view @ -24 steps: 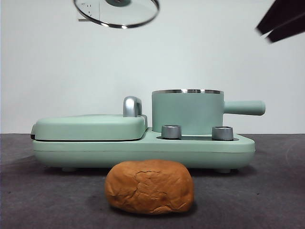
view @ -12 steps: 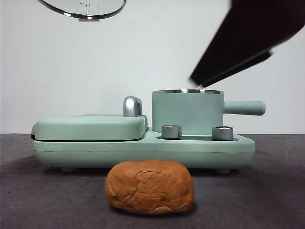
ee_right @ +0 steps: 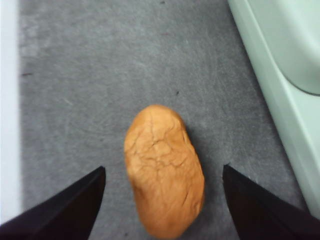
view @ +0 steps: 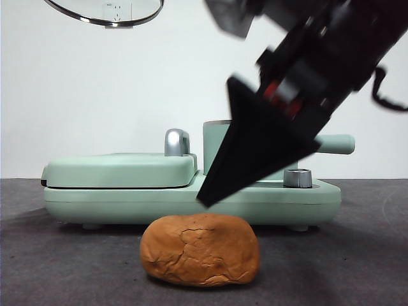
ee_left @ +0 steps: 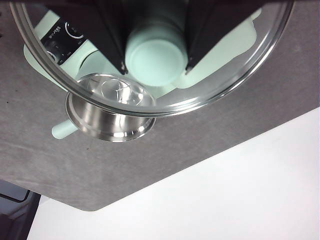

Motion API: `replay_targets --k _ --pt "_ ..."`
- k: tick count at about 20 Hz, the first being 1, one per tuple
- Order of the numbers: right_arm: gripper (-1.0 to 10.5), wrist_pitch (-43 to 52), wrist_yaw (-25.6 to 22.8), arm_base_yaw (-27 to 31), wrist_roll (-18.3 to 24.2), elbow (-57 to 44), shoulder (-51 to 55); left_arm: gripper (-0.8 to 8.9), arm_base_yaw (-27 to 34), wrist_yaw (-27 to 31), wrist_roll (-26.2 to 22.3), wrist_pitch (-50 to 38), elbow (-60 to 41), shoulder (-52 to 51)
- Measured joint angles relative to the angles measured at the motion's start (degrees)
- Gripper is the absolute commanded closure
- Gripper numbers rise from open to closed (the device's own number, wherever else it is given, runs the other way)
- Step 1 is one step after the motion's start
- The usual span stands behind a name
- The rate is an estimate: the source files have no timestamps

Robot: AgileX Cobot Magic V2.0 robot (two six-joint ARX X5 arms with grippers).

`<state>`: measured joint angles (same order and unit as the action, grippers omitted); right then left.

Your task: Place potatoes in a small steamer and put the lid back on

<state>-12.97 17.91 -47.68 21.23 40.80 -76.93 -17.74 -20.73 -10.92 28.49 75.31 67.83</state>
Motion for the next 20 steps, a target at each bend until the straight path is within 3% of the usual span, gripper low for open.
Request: replay_targets --k 7,10,11,16,20 --pt "5.8 3.39 0.04 0.00 0.00 0.00 -7.50 8.03 0.00 0.00 0.00 0.04 0.00 0.00" --pt "7.4 2.78 0.02 0.00 -0.07 0.00 -9.20 8.04 0.00 0.00 0.00 0.04 0.00 0.00" --pt "7.5 2.82 0.02 -0.07 -0.39 0.02 -9.18 8.03 0.00 0.00 0.00 0.04 0.00 0.00" --pt "7.5 -6.25 0.02 -0.31 -5.62 2.47 -5.16 8.03 0.00 0.00 0.00 0.11 0.00 0.00" --pt "7.5 -20.26 -0.76 0.20 -13.75 10.93 1.22 8.04 0.00 0.00 0.00 0.11 0.00 0.00"
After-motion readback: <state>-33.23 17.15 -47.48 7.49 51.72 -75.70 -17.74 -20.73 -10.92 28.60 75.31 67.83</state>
